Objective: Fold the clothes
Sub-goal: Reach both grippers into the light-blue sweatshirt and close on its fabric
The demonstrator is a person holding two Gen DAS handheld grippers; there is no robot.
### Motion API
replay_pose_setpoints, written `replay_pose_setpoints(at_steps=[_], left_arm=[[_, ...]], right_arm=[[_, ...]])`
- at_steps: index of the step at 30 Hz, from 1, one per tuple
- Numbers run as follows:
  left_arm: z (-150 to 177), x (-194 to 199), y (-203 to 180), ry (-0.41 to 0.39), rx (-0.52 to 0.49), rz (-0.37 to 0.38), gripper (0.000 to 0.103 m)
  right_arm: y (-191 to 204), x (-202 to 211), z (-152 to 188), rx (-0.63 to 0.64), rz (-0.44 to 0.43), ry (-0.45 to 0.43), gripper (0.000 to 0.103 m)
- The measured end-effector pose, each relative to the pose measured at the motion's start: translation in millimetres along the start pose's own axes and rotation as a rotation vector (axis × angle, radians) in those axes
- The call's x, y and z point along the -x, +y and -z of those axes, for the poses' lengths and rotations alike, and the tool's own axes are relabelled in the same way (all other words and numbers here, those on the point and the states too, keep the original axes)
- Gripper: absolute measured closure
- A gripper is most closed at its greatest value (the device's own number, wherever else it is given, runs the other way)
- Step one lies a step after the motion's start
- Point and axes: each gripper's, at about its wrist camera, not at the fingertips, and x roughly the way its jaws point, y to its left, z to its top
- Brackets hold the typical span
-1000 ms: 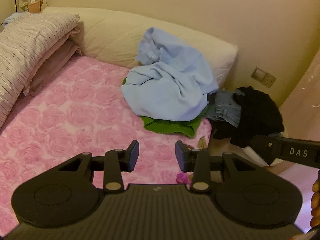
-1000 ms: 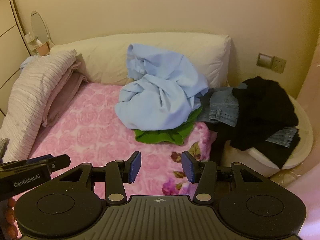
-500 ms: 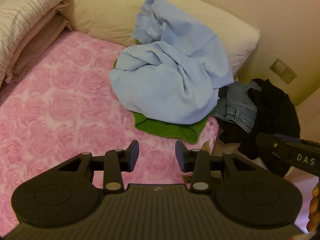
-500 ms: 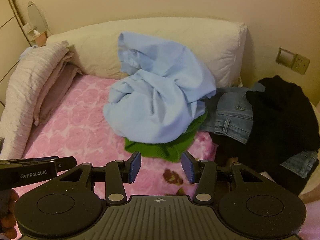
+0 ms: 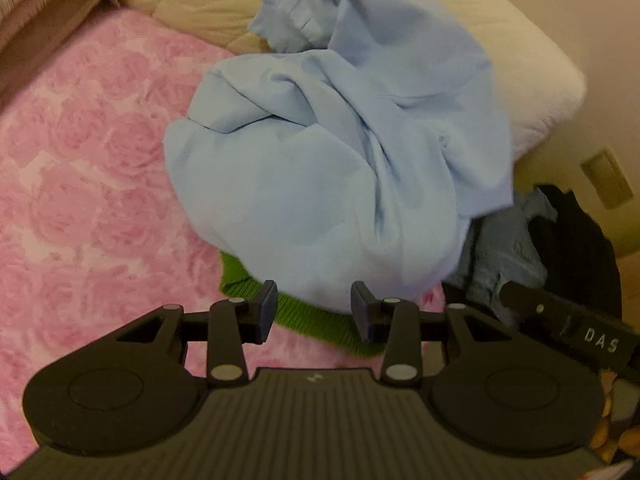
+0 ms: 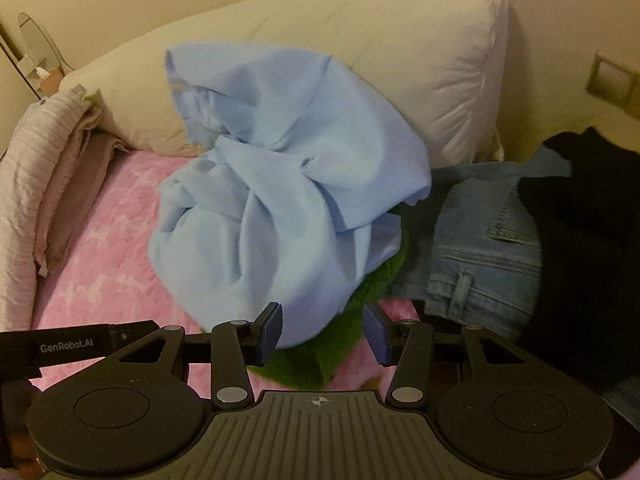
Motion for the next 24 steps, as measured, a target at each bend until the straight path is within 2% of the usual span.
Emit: replay_pose_setpoints(at_steps=[6, 9, 13, 17, 20, 24], left_arm=[[-30, -35, 6, 0.005, 0.086, 0.027, 0.067], [-43, -50, 6, 0.001, 0.123, 0.052, 0.063], [-51, -71, 7, 0.024, 0.164, 0.053, 0.062], [-54, -89, 15, 0.053, 0.267, 0.082, 0.061], [-55, -96, 17, 0.061, 0.317, 0.100, 0.060], [-53, -82, 16, 0.056, 0.332, 0.149, 0.059]], right_arm=[[-22, -45, -27, -0.067, -0.026, 0.005, 0.054], [-32, -62, -40, -0.084, -0.023, -0.010, 0.054], [-41, -86, -52, -0.092, -0.039, -0.016, 0.054], [-43, -110, -53, -0.126, -0.093, 0.024, 0.054], [-40, -125, -51, -0.143, -0.125, 0.063, 0.054], [-37, -128, -50, -0.138, -0.164, 0.075, 0.055]])
